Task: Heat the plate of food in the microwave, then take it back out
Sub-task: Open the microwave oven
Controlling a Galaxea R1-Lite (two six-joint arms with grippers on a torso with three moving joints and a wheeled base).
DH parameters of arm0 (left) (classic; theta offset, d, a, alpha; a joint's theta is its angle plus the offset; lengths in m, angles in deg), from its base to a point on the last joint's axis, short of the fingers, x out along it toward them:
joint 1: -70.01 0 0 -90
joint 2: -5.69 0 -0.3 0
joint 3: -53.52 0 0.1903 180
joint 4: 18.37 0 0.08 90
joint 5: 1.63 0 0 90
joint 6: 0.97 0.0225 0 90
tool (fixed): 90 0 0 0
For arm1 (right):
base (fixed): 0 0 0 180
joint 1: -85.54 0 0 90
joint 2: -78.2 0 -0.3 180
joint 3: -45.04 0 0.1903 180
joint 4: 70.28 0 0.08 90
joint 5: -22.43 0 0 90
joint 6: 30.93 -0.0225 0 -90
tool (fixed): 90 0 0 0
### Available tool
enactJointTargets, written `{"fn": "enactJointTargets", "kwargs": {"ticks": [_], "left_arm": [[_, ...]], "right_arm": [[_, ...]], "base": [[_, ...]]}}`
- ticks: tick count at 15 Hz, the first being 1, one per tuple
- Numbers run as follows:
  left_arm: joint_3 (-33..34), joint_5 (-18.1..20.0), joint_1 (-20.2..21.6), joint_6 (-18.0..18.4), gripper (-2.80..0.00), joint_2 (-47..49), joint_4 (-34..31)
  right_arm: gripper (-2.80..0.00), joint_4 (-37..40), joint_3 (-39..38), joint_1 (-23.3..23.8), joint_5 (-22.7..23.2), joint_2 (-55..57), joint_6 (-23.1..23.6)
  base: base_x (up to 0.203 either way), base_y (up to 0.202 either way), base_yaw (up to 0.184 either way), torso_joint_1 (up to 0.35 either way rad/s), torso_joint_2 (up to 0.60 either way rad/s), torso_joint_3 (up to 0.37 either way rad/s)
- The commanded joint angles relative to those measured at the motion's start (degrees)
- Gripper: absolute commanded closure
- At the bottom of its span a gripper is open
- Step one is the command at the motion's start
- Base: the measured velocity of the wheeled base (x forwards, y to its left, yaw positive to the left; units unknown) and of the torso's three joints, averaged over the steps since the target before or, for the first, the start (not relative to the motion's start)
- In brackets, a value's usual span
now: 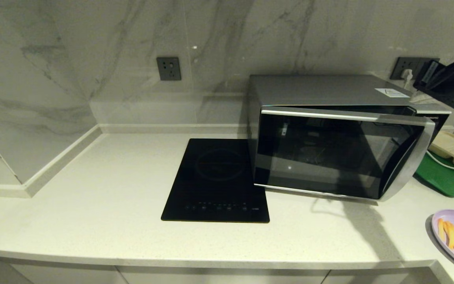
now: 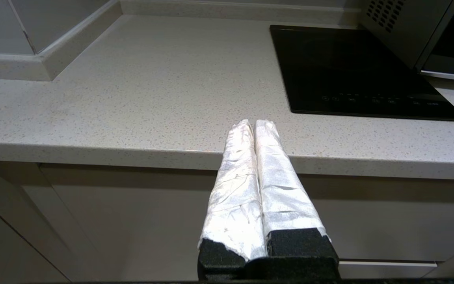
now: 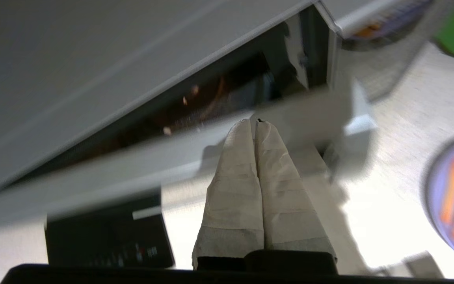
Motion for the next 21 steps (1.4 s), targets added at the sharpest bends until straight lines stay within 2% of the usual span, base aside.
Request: {"fn": "enactJointTargets", "kwargs": {"ticks": [1, 3, 9, 13, 21], "left_arm": [[0.0, 0.0, 0.0, -0.1, 0.0, 0.0, 0.1], [0.0, 0.0, 0.0, 0.0, 0.0, 0.0, 0.1], [0.0, 0.0, 0.0, 0.0, 0.0, 0.0, 0.0], [0.0, 0.0, 0.0, -0.1, 0.0, 0.0, 0.0], [0.0, 0.0, 0.0, 0.0, 0.0, 0.0, 0.1]], "right_arm": [[0.0, -0.9, 0.5, 1.1, 1.4, 5.2, -2.1], [0.0, -0.9, 0.4, 2.3, 3.6, 5.8, -2.3], [0.0, -0.9, -0.7, 3.9, 3.9, 6.2, -2.3], [0.0, -0.7, -4.3, 4.1, 6.8, 1.6, -1.9], [0.0, 7.1, -20.9, 2.5, 12.5, -18.6, 7.0]], "base": [[0.0, 0.0, 0.0, 0.0, 0.0, 0.0], [0.0, 0.0, 0.0, 0.0, 0.0, 0.0], [0.0, 0.0, 0.0, 0.0, 0.0, 0.0], [0.0, 0.0, 0.0, 0.0, 0.0, 0.0], [0.0, 0.0, 0.0, 0.0, 0.0, 0.0]]}}
